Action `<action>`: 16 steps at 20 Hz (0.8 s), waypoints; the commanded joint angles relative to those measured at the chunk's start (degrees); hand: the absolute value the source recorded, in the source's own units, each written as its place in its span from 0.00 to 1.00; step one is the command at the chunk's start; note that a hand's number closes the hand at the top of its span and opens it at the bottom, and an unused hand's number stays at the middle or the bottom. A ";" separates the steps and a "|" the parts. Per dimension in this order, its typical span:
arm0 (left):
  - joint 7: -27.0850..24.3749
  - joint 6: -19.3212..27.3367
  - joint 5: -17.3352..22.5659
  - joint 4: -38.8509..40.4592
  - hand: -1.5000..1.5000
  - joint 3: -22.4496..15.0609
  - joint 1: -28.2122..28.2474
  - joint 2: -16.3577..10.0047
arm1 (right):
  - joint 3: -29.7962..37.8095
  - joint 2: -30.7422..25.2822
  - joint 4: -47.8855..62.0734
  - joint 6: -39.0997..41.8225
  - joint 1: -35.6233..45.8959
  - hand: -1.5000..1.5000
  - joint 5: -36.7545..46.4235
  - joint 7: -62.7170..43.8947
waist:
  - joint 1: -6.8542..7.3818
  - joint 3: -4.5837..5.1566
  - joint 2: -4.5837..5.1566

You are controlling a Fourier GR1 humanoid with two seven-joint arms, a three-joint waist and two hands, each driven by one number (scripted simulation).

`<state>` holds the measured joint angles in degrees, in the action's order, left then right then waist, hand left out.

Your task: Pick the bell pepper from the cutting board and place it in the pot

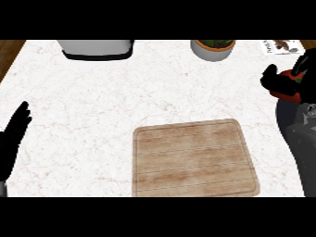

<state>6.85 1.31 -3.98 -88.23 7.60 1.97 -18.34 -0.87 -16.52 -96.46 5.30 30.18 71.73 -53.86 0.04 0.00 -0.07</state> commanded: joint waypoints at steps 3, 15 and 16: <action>1.90 0.51 -1.42 -2.57 0.50 -0.85 0.74 1.91 | 8.85 -4.75 1.94 -4.83 -0.42 1.00 -4.62 6.91 | 0.15 -0.01 0.04; 2.48 -0.81 -2.45 -1.43 0.50 0.16 -2.03 1.40 | 21.49 -16.51 34.57 -16.38 6.24 1.00 -14.17 29.95 | 0.94 -0.05 0.35; -1.46 0.29 -3.34 3.13 0.50 -0.46 -3.17 3.26 | 22.29 -18.12 36.82 -15.86 7.27 1.00 -14.36 30.60 | 0.69 -0.02 0.39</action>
<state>7.17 0.74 -6.08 -87.78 7.91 0.34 -16.65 18.79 -31.25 -70.28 -7.78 34.25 58.99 -29.11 0.64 -0.04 0.21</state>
